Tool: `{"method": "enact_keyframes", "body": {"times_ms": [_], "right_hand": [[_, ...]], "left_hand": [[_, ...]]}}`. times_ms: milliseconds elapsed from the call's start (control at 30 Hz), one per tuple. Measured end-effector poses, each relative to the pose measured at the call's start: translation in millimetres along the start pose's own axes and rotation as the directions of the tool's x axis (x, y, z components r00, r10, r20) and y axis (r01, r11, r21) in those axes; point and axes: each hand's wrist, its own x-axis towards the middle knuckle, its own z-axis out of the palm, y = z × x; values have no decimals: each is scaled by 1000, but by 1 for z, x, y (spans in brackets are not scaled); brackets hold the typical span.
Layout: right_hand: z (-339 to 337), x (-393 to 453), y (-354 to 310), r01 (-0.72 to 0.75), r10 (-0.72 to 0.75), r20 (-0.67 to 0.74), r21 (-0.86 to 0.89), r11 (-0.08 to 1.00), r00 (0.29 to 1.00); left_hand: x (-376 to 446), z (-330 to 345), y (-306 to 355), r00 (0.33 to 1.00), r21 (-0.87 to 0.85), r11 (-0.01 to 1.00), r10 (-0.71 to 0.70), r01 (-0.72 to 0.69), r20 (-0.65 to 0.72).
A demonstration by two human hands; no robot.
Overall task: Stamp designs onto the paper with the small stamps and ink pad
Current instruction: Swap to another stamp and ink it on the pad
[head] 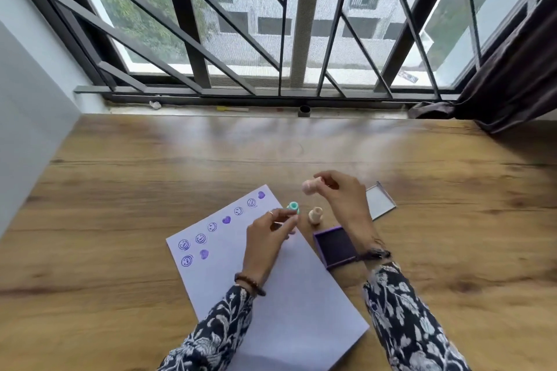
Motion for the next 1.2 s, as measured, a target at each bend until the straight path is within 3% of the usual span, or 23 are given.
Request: {"method": "enact_keyframes", "body": {"times_ms": [67, 100, 200, 367, 433, 533, 633, 733, 833, 933, 1000, 1100, 1200], "right_hand": [[-7, -21, -6, -70, 37, 116, 297, 952, 993], [-9, -32, -6, -105, 46, 169, 360, 927, 985], [-11, -53, -2, -176, 75, 224, 472, 864, 972], [-5, -65, 6, -195, 126, 166, 519, 832, 978], [-1, -69, 8, -248, 203, 143, 575, 779, 969], [1, -75, 13, -337, 326, 169, 744, 576, 930], [-4, -81, 24, -371, 411, 232, 879, 299, 881], [-9, -86, 38, -384, 434, 273, 903, 193, 859], [-11, -91, 51, -400, 438, 250, 869, 292, 863], [-8, -93, 56, -396, 434, 124, 679, 618, 892], [-4, -94, 59, -364, 422, 14, 532, 765, 907], [2, -95, 60, -258, 294, -146, 223, 940, 945], [10, -93, 56, -112, 86, -241, -96, 989, 967]], "left_hand": [[-1, 0, 16, 989, -359, 922, -128, 146, 73], [-1, 0, 21, 986, -418, 894, -128, 161, 108], [-4, 1, 33, 986, -414, 901, -75, 131, 149], [-10, 7, 36, 992, -340, 938, -26, 66, 120], [-13, 11, 36, 992, -292, 956, 20, 16, 121], [-16, 11, 31, 989, -153, 983, 113, -98, 92], [-16, 6, 12, 968, 134, 962, 226, -240, 113], [-18, 3, -9, 953, 370, 883, 230, -289, 195], [-21, 5, -21, 949, 440, 847, 214, -299, 233], [-20, 8, -22, 949, 468, 832, 205, -298, 241], [-19, 8, -21, 942, 516, 795, 206, -319, 266], [-19, 12, -21, 928, 616, 699, 209, -362, 308], [-19, 20, -22, 926, 695, 615, 193, -373, 326]]}}
